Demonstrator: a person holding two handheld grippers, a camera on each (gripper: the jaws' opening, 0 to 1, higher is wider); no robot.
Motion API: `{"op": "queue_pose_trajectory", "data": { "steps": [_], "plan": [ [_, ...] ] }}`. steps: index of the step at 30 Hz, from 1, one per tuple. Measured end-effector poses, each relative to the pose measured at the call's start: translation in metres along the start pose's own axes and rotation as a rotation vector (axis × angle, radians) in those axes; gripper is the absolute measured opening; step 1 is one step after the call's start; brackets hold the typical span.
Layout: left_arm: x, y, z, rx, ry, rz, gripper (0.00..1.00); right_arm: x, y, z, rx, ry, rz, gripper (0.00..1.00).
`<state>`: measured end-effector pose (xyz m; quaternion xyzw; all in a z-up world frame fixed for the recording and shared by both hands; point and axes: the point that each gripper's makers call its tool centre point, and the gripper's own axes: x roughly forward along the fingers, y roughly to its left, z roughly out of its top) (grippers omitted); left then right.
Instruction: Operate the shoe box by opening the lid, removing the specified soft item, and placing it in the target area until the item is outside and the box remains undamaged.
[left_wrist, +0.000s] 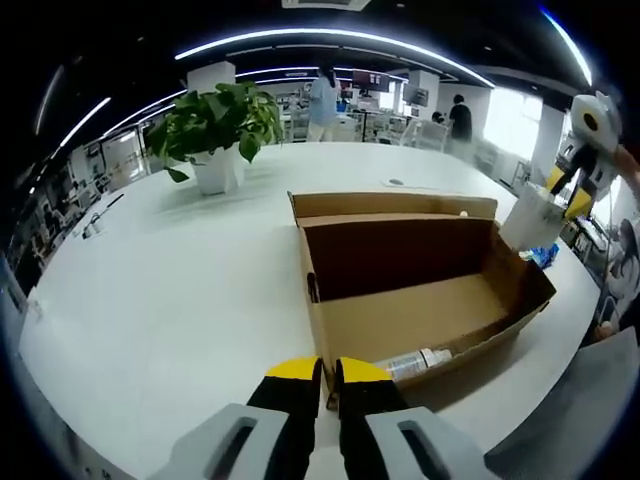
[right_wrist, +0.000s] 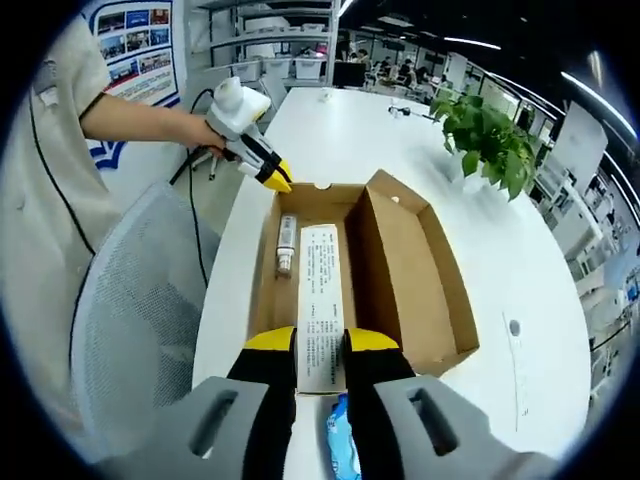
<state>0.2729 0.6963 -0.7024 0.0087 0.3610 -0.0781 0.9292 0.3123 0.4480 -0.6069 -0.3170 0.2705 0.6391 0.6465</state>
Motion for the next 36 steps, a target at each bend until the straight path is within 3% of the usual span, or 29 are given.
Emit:
{"op": "queue_pose_trajectory", "data": {
  "steps": [15,21,36],
  "plan": [
    [0.000,-0.001,0.000,0.008,0.009,0.001,0.05,-0.042,-0.016,0.001,-0.023,-0.034,-0.056,0.15],
    [0.000,-0.001,0.000,0.007,0.016,0.001,0.05,-0.073,-0.030,-0.013,-0.021,-0.034,-0.094,0.15],
    [0.000,-0.001,-0.001,0.010,0.033,0.001,0.05,-0.116,-0.055,-0.041,-0.007,-0.016,-0.154,0.15]
  ]
}}
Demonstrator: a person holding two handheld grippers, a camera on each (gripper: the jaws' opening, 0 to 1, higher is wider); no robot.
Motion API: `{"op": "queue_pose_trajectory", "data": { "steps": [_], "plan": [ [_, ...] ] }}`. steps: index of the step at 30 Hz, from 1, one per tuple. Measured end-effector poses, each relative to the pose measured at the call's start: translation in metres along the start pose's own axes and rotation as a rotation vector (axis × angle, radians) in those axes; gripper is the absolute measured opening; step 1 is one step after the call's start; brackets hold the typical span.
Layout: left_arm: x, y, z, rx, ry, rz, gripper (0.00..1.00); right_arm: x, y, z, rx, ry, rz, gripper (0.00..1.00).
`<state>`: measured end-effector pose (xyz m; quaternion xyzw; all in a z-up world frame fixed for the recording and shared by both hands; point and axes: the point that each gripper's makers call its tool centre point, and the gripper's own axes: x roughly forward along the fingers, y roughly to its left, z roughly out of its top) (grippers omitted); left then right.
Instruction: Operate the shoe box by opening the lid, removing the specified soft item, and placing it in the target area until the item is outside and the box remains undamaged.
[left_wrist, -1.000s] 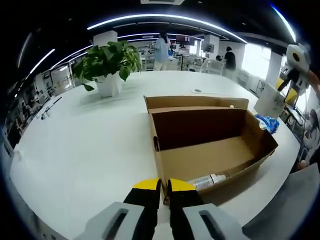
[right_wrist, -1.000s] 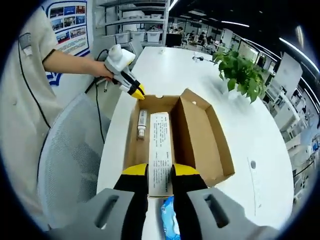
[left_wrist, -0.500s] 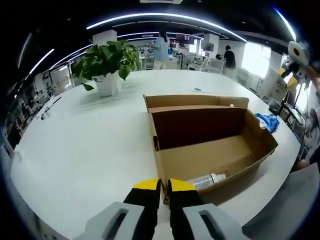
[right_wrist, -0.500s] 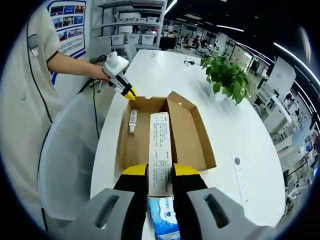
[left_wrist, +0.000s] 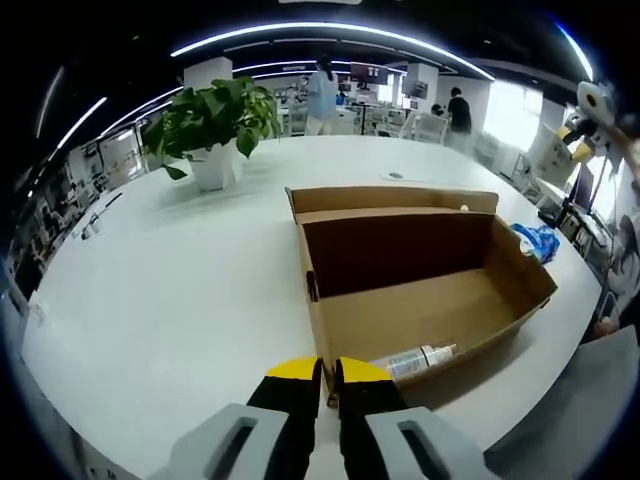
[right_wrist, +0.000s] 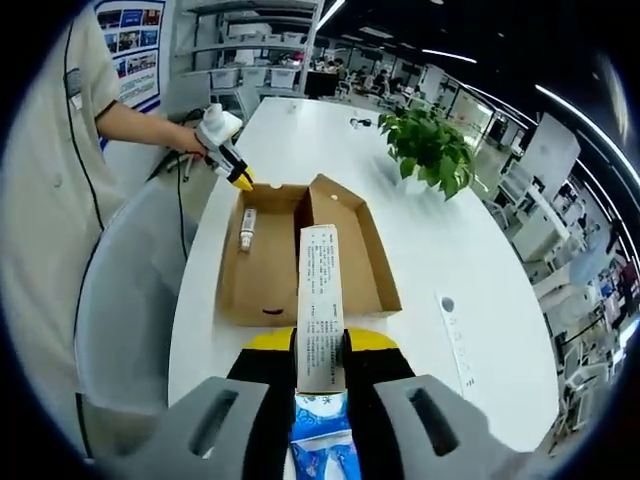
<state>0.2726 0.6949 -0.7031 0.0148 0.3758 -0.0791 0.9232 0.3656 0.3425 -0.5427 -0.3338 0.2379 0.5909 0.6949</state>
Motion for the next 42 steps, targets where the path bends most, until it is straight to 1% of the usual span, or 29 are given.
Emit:
{"op": "queue_pose_trajectory", "data": {
  "steps": [4,10,11,19,32,37,42],
  "plan": [
    [0.000,0.000,0.000,-0.004,-0.003,0.000,0.05,-0.009,-0.009,-0.013,0.006,0.023,-0.024,0.15],
    [0.000,0.000,0.000,0.007,0.009,-0.003,0.05,-0.020,-0.021,-0.028,0.022,0.036,-0.049,0.15],
    [0.000,0.000,0.000,0.008,0.011,-0.004,0.05,-0.023,-0.024,-0.033,0.025,0.047,-0.056,0.15],
    [0.000,0.000,0.000,0.014,0.018,-0.003,0.05,-0.031,-0.034,-0.058,0.040,0.090,-0.068,0.15],
    [0.000,-0.001,-0.001,0.024,0.033,-0.005,0.05,-0.033,-0.052,-0.092,0.041,0.152,-0.078,0.15],
    [0.000,0.000,-0.001,0.023,0.039,-0.010,0.05,-0.030,-0.060,-0.107,0.037,0.181,-0.075,0.15],
    [0.001,-0.001,-0.001,0.025,0.048,-0.014,0.05,-0.024,-0.065,-0.118,0.030,0.203,-0.061,0.15]
  ]
}}
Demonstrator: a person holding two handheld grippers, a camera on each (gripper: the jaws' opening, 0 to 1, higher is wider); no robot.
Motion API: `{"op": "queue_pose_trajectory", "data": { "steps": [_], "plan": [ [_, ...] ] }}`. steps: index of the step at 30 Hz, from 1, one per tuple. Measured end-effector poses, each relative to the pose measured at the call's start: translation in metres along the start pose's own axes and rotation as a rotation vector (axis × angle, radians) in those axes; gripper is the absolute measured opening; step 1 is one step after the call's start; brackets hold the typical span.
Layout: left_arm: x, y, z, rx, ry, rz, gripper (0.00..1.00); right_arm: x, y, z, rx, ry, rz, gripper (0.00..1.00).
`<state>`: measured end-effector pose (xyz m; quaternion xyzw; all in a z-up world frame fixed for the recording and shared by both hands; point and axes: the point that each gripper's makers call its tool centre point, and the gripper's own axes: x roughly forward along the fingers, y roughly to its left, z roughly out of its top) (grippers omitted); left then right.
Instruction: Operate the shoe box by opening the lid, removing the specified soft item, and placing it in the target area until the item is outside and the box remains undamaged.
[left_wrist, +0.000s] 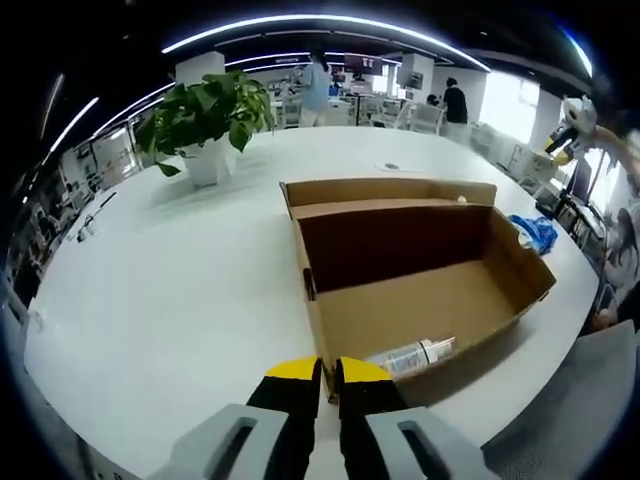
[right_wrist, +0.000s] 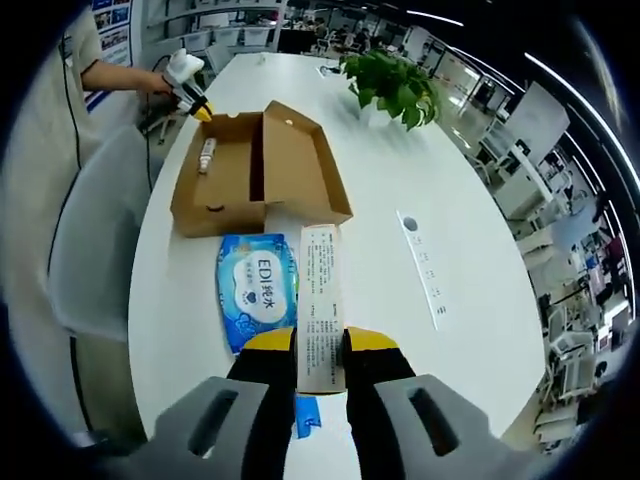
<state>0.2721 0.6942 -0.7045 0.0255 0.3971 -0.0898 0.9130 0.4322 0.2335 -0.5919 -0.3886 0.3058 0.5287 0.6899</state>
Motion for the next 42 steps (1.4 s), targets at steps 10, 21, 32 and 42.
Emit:
{"op": "queue_pose_trajectory", "data": {
  "steps": [10,21,32,42],
  "plan": [
    [0.001,0.000,0.000,0.000,0.008,0.001,0.05,0.020,-0.008,-0.013,-0.015,0.032,0.028,0.15],
    [0.002,0.000,0.000,0.005,0.021,-0.002,0.05,0.044,-0.013,-0.044,-0.060,0.116,0.064,0.15],
    [0.002,0.000,0.000,0.008,0.030,-0.007,0.06,0.060,-0.015,-0.084,-0.053,0.199,0.082,0.15],
    [0.002,0.000,0.000,0.019,0.044,-0.006,0.06,0.072,-0.012,-0.116,-0.087,0.279,0.100,0.15]
  ]
}}
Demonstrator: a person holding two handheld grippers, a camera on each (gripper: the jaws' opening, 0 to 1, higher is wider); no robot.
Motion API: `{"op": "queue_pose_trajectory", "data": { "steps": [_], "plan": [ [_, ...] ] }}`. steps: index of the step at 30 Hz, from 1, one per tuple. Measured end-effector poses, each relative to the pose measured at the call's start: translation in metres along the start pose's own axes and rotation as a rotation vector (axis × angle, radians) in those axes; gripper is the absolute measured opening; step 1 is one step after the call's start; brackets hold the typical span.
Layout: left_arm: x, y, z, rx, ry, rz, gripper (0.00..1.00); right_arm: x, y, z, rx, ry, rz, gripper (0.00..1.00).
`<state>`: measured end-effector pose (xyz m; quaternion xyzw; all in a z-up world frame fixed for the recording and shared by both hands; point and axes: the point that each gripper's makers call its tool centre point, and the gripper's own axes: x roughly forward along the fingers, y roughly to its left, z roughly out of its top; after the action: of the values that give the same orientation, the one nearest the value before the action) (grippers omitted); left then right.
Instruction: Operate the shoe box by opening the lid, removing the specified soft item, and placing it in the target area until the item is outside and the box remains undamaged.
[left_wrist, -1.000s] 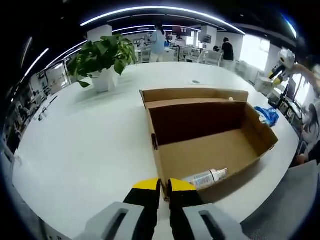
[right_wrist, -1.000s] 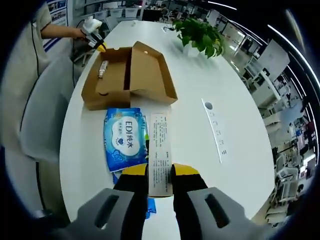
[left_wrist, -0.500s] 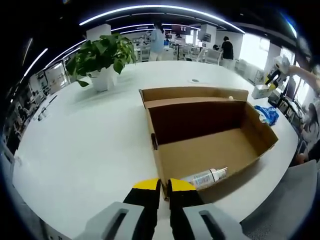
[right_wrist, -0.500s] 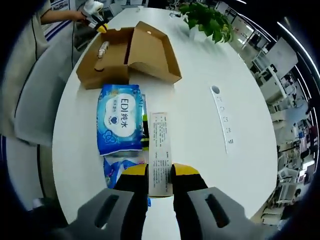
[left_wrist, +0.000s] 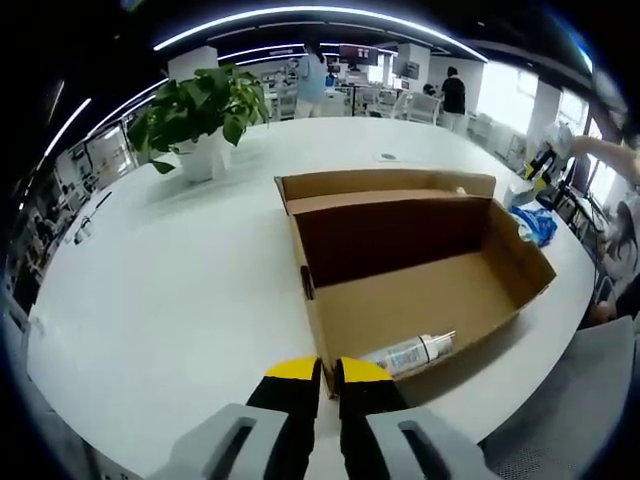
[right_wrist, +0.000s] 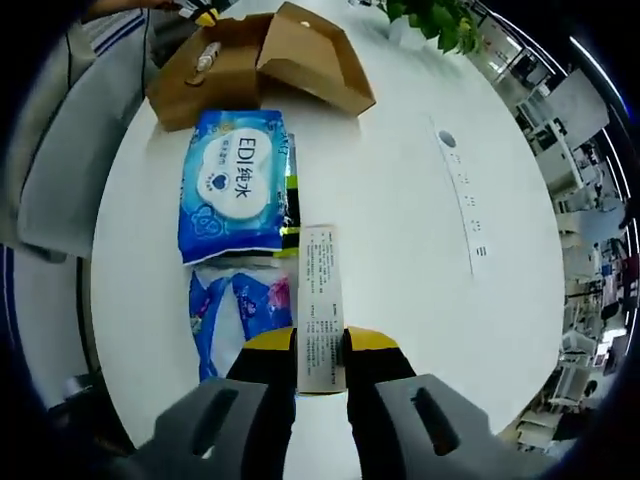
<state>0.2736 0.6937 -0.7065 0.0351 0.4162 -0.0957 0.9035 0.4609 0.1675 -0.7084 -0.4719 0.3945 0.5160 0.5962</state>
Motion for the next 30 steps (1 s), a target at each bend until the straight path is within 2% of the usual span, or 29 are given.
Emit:
{"op": "queue_pose_trajectory", "data": {
  "steps": [3,7,12,30],
  "plan": [
    [0.000,0.000,0.000,-0.004,-0.002,0.001,0.06,0.003,0.000,-0.007,-0.025,0.030,-0.002,0.16],
    [0.000,0.000,0.000,-0.004,-0.002,0.002,0.06,0.005,-0.003,-0.010,-0.036,0.033,-0.011,0.16],
    [0.000,0.001,0.000,-0.004,-0.002,0.002,0.06,0.011,-0.008,-0.022,-0.082,0.083,-0.026,0.16],
    [0.000,0.000,0.000,-0.014,-0.006,-0.002,0.06,0.028,-0.009,-0.042,-0.079,0.138,-0.026,0.16]
  ]
}}
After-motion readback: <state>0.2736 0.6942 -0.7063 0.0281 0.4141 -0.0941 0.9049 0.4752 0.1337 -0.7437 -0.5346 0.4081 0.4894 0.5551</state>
